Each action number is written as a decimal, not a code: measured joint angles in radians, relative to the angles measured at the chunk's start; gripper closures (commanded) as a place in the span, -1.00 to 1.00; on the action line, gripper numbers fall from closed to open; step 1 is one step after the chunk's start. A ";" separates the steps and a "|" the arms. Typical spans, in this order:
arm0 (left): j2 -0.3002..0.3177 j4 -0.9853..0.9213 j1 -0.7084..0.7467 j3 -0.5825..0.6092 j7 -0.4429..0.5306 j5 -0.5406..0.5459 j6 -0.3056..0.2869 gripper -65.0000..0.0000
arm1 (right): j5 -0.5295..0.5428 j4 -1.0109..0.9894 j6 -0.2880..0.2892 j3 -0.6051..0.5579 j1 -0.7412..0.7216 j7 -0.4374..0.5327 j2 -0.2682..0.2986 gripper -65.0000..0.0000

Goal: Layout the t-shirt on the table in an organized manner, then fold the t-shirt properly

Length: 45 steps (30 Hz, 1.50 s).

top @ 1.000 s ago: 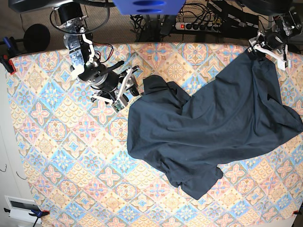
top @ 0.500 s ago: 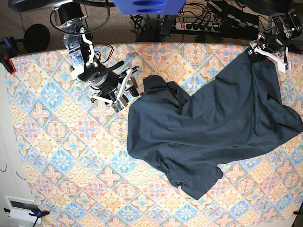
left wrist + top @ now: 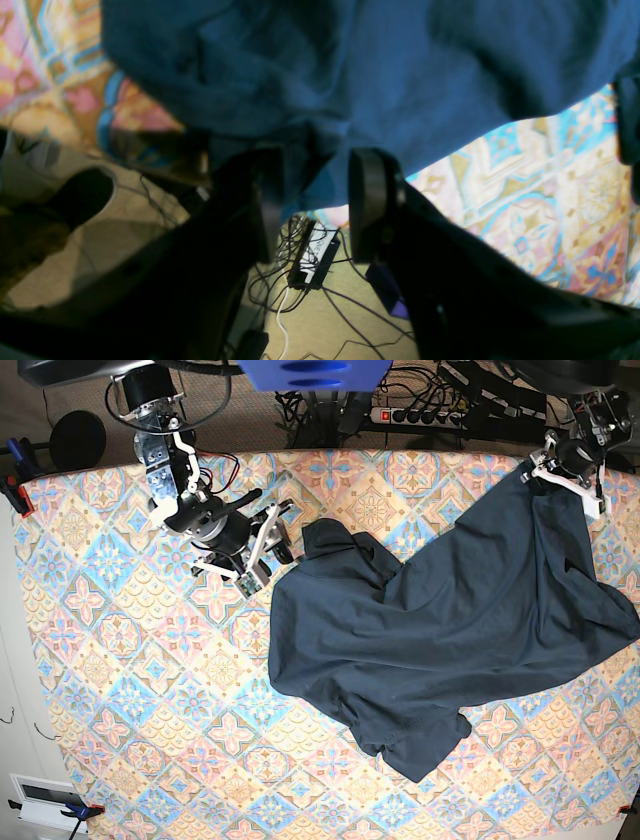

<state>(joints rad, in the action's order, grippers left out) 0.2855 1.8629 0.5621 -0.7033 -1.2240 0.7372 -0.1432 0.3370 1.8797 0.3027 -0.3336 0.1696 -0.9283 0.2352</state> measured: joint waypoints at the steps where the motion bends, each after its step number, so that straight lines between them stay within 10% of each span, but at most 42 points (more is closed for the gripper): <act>1: 0.000 0.000 0.000 0.000 0.000 0.000 0.000 0.36 | 0.001 0.000 0.000 0.000 0.000 0.000 0.000 0.29; 9: 0.000 0.000 0.001 0.000 0.001 0.002 -0.004 1.00 | 0.000 0.000 0.000 0.001 0.000 0.000 0.000 0.29; 19: 0.000 0.048 0.020 -0.008 -0.003 0.046 -0.002 1.00 | 0.002 0.023 0.000 0.001 0.000 0.000 0.000 0.29; 29: -0.015 0.173 0.105 -0.357 -0.006 0.430 -0.007 1.00 | 0.003 0.023 0.000 0.001 0.000 0.000 -0.002 0.29; 45: -0.011 0.173 0.064 -0.561 -0.014 0.485 -0.008 1.00 | 0.195 0.005 0.000 -0.009 -0.006 -0.003 -0.002 0.22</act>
<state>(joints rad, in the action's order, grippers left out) 0.2745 2.0361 0.6266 -1.2640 -1.2381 1.2224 -0.1509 0.5320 1.8843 0.3027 -0.3428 0.1635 -0.9318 0.2329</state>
